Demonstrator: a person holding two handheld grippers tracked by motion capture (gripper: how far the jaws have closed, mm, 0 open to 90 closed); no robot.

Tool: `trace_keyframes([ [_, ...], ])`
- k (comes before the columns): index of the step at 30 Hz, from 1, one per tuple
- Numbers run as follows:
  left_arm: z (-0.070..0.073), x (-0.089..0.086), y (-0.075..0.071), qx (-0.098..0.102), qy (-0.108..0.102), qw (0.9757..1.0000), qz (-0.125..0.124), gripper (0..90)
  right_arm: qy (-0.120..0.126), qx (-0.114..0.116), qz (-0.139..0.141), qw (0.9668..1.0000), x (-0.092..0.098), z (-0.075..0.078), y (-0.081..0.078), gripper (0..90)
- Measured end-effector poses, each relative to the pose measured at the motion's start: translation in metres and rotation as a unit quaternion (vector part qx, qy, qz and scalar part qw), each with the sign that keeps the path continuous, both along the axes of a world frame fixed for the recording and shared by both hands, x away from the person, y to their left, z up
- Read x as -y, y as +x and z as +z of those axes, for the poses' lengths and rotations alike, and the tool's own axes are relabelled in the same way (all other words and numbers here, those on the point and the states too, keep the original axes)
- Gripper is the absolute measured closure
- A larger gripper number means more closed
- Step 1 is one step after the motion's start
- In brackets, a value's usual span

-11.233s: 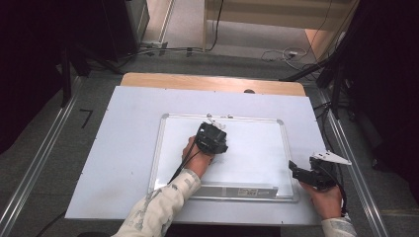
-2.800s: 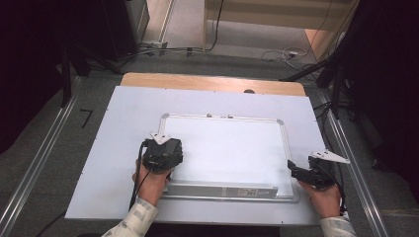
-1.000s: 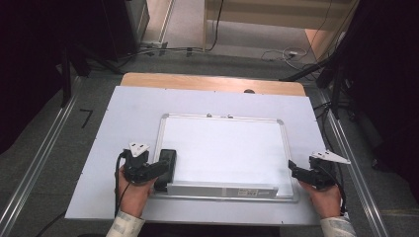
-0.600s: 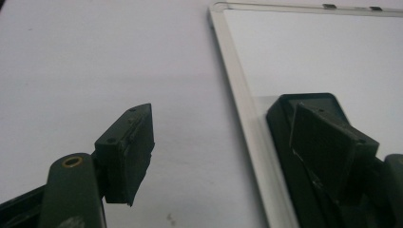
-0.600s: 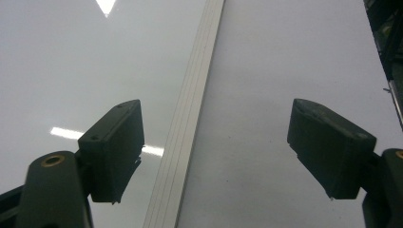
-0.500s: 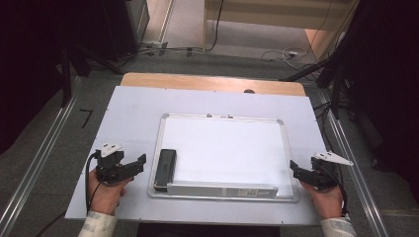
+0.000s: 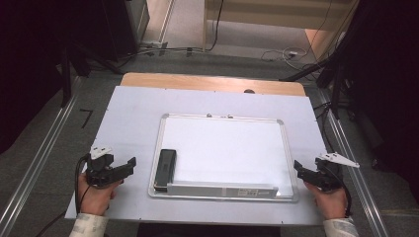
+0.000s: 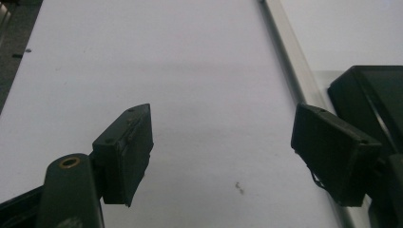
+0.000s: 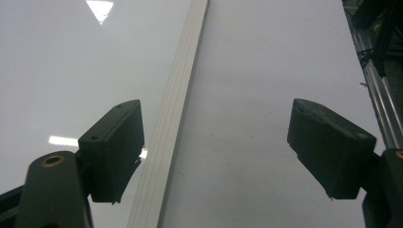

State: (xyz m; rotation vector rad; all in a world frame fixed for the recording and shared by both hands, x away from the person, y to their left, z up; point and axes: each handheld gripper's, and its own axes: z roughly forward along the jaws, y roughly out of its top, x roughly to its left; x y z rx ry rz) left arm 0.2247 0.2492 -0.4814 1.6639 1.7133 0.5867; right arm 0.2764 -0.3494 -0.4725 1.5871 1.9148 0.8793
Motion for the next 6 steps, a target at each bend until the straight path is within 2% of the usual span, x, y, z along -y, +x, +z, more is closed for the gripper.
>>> trace_keyframes([
  [6,-0.0059,-0.0081,-0.0004,-0.006,-0.007,0.9999,0.006,22.3,0.001,0.002,-0.005,1.0,0.0031,0.0009,-0.0009,18.4],
])
